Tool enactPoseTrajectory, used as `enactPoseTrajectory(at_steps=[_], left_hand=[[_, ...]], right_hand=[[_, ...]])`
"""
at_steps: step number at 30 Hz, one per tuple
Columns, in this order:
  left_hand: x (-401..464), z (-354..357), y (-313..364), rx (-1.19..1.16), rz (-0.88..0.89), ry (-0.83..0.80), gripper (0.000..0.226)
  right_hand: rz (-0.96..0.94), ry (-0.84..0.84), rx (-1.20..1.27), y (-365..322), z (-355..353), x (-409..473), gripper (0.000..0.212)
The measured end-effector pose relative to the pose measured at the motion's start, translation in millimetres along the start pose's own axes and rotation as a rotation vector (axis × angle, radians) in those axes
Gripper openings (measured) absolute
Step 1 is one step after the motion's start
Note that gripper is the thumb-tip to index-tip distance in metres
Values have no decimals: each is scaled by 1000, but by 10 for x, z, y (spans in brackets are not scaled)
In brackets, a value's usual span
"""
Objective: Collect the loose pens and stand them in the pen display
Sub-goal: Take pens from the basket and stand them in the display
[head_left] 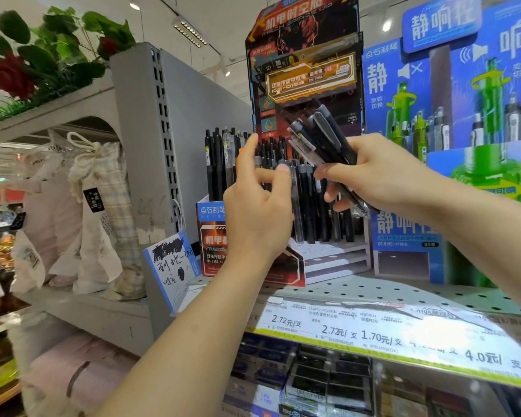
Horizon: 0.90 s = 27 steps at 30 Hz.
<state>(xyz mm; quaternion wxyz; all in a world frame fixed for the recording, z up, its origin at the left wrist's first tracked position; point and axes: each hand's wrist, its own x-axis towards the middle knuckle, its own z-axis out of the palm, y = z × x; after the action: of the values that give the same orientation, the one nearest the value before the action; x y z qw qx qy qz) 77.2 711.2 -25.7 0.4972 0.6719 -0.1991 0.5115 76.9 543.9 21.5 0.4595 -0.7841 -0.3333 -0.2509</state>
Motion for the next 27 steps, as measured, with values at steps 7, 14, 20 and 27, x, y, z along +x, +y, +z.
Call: enactPoseTrajectory(at_steps=[7, 14, 20, 27], left_hand=[[12, -18, -43, -37, -20, -25, 40], [5, -27, -9, -140, -35, 0, 4], [-12, -45, 17, -225, -66, 41, 16], [-59, -1, -52, -36, 135, 26, 24]], right_hand=[[-63, -172, -115, -72, 5, -58, 19], [-69, -221, -168, -82, 2, -67, 19], [50, 20, 17, 29, -4, 36, 15], [61, 235, 201, 56, -24, 96, 19]])
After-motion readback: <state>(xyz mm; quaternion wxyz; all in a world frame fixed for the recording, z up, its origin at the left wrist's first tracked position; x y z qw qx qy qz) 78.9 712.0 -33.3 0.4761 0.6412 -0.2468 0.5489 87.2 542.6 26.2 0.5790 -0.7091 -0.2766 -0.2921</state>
